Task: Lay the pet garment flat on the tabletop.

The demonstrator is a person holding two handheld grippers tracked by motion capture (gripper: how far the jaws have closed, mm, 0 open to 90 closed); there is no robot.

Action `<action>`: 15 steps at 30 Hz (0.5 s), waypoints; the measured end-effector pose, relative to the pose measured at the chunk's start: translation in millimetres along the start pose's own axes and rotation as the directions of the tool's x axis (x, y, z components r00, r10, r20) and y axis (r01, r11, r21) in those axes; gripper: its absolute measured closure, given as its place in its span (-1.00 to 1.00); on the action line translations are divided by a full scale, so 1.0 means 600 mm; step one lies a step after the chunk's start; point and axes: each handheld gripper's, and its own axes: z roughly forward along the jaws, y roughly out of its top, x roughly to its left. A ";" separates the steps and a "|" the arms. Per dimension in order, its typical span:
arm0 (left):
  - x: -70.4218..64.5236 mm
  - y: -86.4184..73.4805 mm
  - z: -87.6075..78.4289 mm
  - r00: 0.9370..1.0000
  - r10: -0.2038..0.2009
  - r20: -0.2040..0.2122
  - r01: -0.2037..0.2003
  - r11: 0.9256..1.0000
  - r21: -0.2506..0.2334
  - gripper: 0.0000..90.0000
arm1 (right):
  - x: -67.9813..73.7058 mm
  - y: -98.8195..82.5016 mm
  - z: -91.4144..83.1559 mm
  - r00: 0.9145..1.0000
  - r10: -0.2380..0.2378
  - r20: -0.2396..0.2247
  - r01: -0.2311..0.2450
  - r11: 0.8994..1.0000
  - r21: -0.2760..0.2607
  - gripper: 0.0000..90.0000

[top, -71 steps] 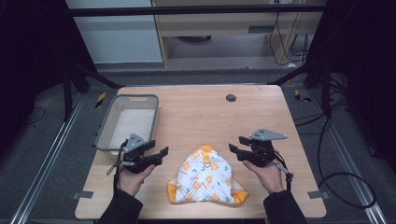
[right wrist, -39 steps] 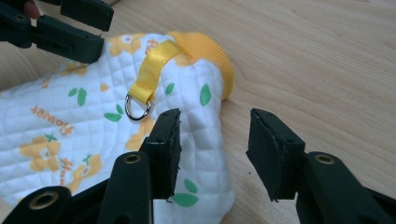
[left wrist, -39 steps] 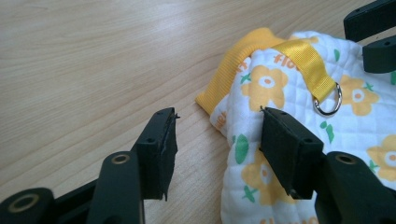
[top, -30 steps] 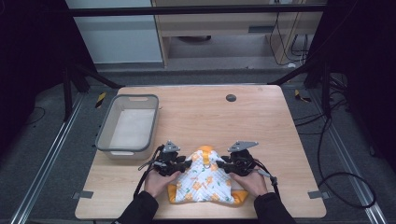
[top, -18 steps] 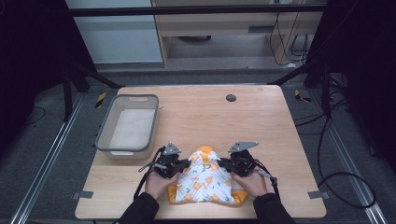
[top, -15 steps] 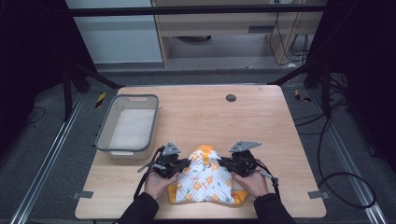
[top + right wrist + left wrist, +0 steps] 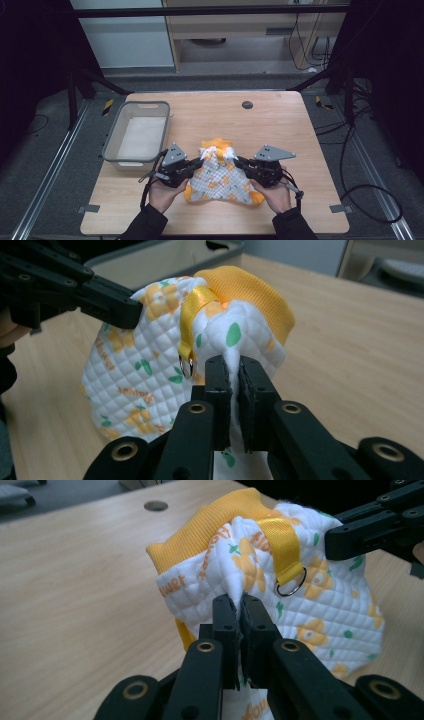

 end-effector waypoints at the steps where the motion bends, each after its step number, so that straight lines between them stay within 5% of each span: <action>1: 0.004 0.007 0.002 1.000 -0.002 -0.008 0.002 1.000 -0.007 0.92 | -0.002 0.006 0.001 1.000 0.000 0.010 0.000 1.000 -0.016 0.86; 7: 0.045 0.043 0.049 0.993 -0.037 -0.113 0.028 0.997 -0.078 0.90 | -0.038 0.032 0.050 0.990 0.041 0.138 -0.030 0.996 -0.083 0.85; 10: 0.071 0.044 0.093 0.981 -0.080 -0.177 0.067 0.995 -0.078 0.79 | -0.057 0.035 0.094 0.958 0.084 0.273 -0.066 0.995 -0.076 0.80; 12: 0.088 0.038 0.115 0.968 -0.115 -0.225 0.103 0.993 -0.064 0.41 | -0.064 0.033 0.118 0.936 0.060 0.347 -0.046 0.998 -0.049 0.64; 13: 0.093 0.035 0.116 0.966 -0.127 -0.224 0.117 0.991 -0.057 0.31 | -0.067 0.031 0.128 0.924 0.035 0.380 -0.027 0.999 -0.028 0.54; 15: 0.100 0.028 0.111 0.965 -0.152 -0.212 0.143 0.988 -0.054 0.16 | -0.073 0.029 0.127 0.918 0.031 0.396 -0.027 1.000 -0.015 0.50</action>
